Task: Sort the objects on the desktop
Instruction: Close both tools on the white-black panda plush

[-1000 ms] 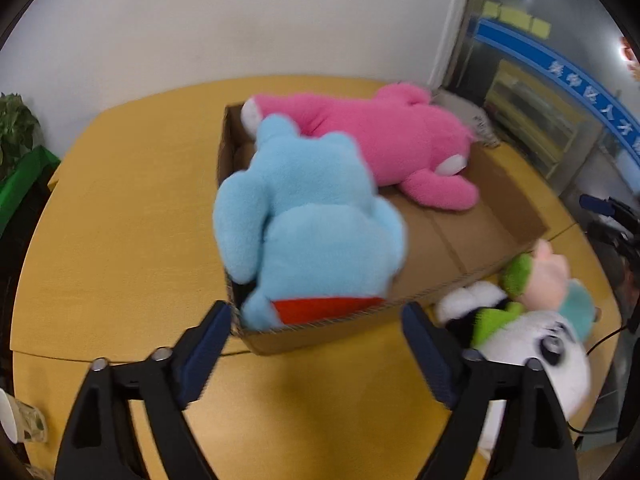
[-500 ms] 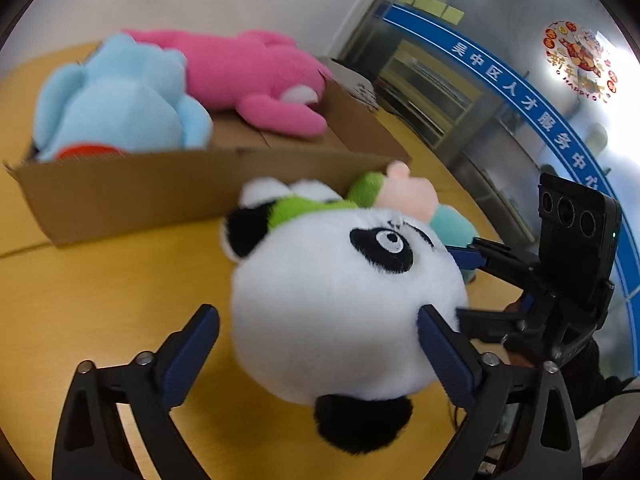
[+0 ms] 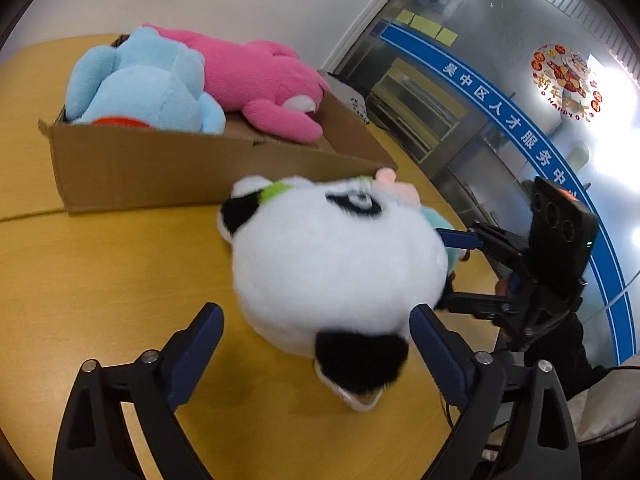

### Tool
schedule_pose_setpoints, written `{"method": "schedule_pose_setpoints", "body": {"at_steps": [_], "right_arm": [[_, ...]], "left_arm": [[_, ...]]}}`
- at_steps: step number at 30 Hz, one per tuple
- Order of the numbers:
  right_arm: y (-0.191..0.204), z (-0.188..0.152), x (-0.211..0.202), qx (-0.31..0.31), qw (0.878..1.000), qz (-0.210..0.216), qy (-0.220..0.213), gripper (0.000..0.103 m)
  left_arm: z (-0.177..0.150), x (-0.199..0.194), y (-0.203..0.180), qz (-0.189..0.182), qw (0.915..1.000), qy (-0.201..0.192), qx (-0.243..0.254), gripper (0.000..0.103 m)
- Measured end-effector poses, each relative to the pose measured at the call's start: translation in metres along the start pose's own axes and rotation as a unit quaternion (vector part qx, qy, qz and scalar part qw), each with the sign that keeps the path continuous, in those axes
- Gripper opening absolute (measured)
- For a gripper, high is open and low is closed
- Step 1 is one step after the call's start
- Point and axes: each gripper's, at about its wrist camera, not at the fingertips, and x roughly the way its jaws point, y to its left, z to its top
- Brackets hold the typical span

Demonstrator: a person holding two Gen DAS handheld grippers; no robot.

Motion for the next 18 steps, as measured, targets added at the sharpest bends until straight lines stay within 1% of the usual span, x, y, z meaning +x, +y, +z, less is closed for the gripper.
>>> {"method": "schedule_pose_setpoints", "body": {"at_steps": [2, 4, 8, 10, 12, 15, 16, 18], "right_arm": [[-0.008, 0.008, 0.013, -0.015, 1.000, 0.013, 0.017, 0.086], [-0.015, 0.015, 0.025, -0.026, 0.999, 0.029, 0.031, 0.090], [-0.024, 0.013, 0.039, 0.000, 0.995, 0.092, 0.035, 0.091], [-0.025, 0.010, 0.047, 0.016, 0.992, 0.122, 0.038, 0.091], [-0.023, 0.008, 0.051, 0.025, 0.990, 0.136, 0.029, 0.092], [-0.020, 0.007, 0.053, 0.031, 0.989, 0.147, 0.016, 0.092], [-0.019, 0.006, 0.052, 0.033, 0.988, 0.149, 0.011, 0.092], [-0.022, 0.006, 0.051, 0.039, 0.988, 0.152, 0.006, 0.091]], "left_arm": [[0.005, 0.001, -0.006, -0.003, 0.9998, -0.007, 0.019, 0.102], [0.005, 0.003, -0.010, -0.005, 0.9993, -0.005, 0.037, 0.103], [-0.005, 0.009, -0.018, -0.017, 0.9975, 0.005, 0.069, 0.103], [-0.008, 0.009, -0.022, -0.008, 0.9963, 0.001, 0.086, 0.103], [-0.009, 0.013, -0.021, 0.012, 0.9949, 0.003, 0.100, 0.103], [-0.009, 0.023, -0.013, 0.035, 0.9941, 0.017, 0.101, 0.102], [-0.009, 0.025, -0.010, 0.038, 0.9940, 0.020, 0.100, 0.102], [-0.008, 0.027, -0.002, 0.025, 0.9956, 0.018, 0.088, 0.101]]}}
